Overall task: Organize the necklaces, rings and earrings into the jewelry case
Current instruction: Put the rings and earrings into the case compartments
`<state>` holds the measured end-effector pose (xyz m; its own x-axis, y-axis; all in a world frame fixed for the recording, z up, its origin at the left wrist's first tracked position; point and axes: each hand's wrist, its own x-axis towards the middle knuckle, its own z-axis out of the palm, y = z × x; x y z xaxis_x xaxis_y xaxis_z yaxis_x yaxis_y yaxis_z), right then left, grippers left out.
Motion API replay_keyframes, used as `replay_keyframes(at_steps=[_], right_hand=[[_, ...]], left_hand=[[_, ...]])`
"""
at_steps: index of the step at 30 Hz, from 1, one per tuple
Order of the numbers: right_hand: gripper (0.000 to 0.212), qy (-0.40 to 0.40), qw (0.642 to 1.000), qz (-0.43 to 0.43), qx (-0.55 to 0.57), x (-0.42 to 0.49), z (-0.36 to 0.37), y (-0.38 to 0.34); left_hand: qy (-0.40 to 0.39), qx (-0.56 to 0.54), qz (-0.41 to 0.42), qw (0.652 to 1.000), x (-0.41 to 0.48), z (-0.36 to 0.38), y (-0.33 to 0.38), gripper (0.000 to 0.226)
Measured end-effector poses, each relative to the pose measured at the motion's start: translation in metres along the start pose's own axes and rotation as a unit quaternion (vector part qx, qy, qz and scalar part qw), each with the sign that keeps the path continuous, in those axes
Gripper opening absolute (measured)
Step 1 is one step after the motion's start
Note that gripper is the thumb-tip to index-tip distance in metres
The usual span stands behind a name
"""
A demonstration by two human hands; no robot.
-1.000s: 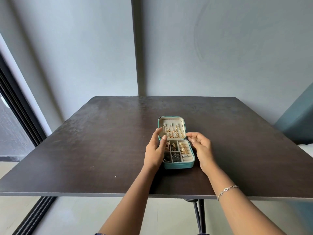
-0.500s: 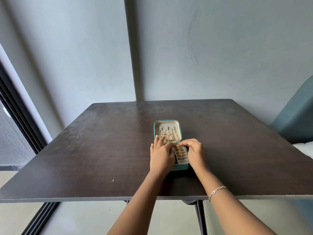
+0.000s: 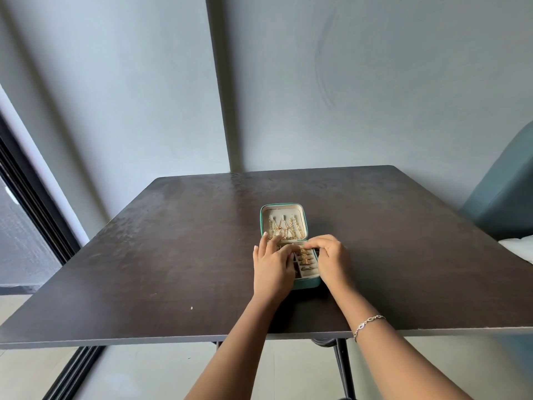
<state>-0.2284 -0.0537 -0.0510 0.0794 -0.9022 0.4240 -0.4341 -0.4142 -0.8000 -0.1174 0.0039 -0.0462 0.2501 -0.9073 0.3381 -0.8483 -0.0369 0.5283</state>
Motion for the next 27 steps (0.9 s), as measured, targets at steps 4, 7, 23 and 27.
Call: replay_keyframes(at_steps=[4, 7, 23, 27], right_hand=[[0.038, 0.024, 0.999, -0.029, 0.0, -0.002, 0.0, -0.002], [0.04, 0.05, 0.995, -0.088, 0.005, -0.003, 0.001, 0.002], [0.032, -0.112, 0.992, -0.019, -0.061, 0.014, -0.006, -0.007], [0.015, -0.277, 0.945, -0.028, -0.171, 0.04, -0.024, -0.03]], left_hand=[[0.037, -0.079, 0.002, 0.996, -0.004, -0.003, -0.001, 0.066], [0.086, -0.169, -0.044, 0.981, -0.01, -0.006, -0.004, 0.051], [0.045, -0.175, -0.058, 0.982, -0.013, -0.01, -0.001, 0.031], [0.027, -0.175, -0.089, 0.98, -0.014, -0.014, 0.003, 0.037]])
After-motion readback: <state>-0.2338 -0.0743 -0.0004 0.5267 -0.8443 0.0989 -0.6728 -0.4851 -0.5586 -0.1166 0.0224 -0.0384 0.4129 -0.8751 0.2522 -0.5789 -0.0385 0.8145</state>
